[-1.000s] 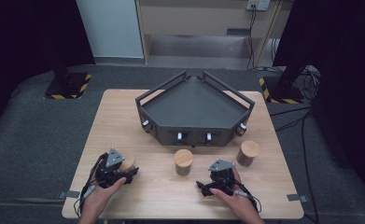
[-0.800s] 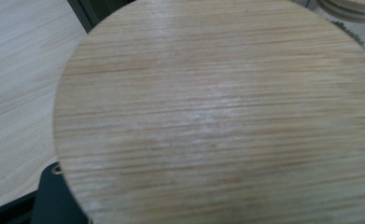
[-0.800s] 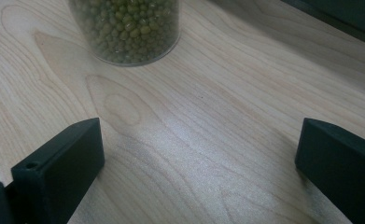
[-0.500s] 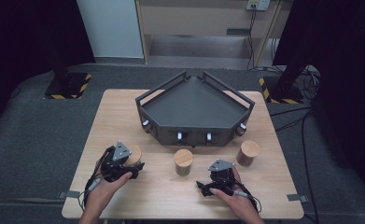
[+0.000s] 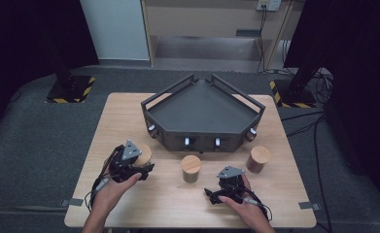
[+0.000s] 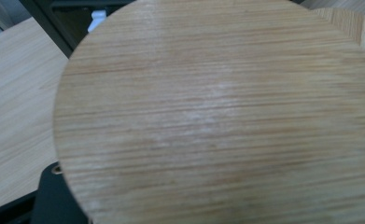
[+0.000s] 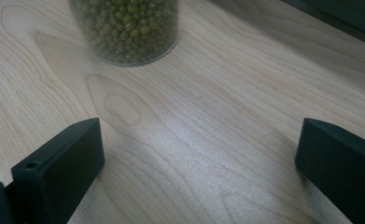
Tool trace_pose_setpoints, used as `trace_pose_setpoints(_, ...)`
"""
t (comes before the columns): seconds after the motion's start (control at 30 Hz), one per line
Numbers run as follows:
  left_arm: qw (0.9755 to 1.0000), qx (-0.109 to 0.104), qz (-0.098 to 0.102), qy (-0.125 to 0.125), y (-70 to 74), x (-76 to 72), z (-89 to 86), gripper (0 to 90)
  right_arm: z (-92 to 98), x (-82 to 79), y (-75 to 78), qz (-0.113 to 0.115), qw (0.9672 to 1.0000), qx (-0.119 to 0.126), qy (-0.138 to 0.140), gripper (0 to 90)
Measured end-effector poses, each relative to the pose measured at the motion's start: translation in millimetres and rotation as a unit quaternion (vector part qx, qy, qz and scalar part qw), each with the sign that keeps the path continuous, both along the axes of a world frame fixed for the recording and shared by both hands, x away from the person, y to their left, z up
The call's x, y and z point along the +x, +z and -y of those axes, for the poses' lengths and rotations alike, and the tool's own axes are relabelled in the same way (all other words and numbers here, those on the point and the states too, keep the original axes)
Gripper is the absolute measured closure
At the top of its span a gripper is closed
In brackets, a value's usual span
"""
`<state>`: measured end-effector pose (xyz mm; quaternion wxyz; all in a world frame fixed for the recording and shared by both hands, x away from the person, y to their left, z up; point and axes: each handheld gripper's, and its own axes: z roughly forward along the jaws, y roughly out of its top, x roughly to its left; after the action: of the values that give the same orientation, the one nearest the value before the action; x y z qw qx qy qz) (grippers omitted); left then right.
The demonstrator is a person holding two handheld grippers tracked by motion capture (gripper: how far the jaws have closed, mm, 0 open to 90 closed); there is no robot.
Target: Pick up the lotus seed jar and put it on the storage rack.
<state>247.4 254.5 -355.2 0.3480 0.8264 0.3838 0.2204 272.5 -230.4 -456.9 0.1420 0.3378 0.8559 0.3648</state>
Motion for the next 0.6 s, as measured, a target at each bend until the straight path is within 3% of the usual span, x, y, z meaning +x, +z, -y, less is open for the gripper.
trace_pose_setpoints(0.6, 0.9997, 0.000, 0.015, -0.020, 28.8, 26.3, 13.4, 24.4, 0.1, 0.1, 0.0, 0.000, 1.0000, 0.000, 0.000, 1.5)
